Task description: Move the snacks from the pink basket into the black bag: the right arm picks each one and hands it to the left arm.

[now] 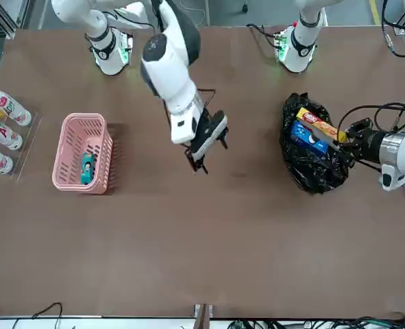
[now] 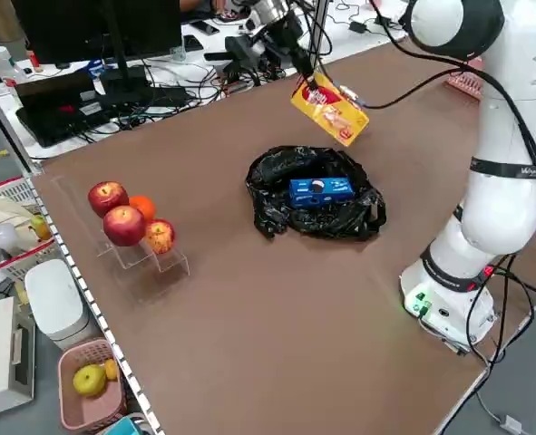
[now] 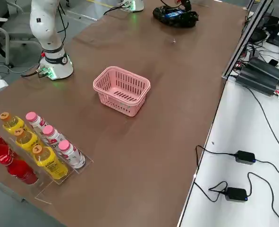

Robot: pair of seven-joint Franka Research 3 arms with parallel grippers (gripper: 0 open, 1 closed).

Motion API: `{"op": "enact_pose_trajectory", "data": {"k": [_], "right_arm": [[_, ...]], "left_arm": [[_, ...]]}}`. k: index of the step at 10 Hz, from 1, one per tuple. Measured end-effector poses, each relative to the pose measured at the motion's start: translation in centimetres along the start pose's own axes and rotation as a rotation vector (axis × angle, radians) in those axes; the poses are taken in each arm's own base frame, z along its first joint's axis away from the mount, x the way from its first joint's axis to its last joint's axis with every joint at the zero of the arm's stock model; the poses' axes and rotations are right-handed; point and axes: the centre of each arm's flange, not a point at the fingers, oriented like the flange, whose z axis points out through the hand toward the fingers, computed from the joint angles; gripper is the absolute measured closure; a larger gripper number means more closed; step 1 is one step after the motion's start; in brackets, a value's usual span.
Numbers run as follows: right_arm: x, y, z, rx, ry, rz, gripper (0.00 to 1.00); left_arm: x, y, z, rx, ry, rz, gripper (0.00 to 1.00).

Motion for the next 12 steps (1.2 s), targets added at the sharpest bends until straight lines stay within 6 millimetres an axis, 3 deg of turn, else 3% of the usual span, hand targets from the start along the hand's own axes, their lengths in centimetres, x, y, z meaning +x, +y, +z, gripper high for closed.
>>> {"op": "enact_pose_trajectory", "data": {"k": [2,5,7,10,12], "right_arm": [[-1.3,5.4,-2.2,-0.025,-0.056,0.046,0.00],[-6.1,11.9,-4.4,-0.059,-0.115,0.139,0.00],[-11.3,16.8,-6.0,-0.086,-0.164,0.233,0.00],[-20.2,23.1,-8.2,-0.115,-0.235,0.366,0.00],[-25.9,28.4,-9.7,-0.130,-0.265,0.380,0.00]], "left_arm": [[3.0,-1.6,1.9,0.025,-0.053,-0.036,0.70],[6.4,-3.1,4.3,0.004,-0.146,-0.086,0.70],[9.3,-4.7,5.7,-0.021,-0.180,-0.126,0.70],[9.9,-3.6,9.5,-0.015,-0.182,-0.137,0.71],[11.2,-4.2,10.4,-0.037,-0.184,-0.142,0.71]]}}
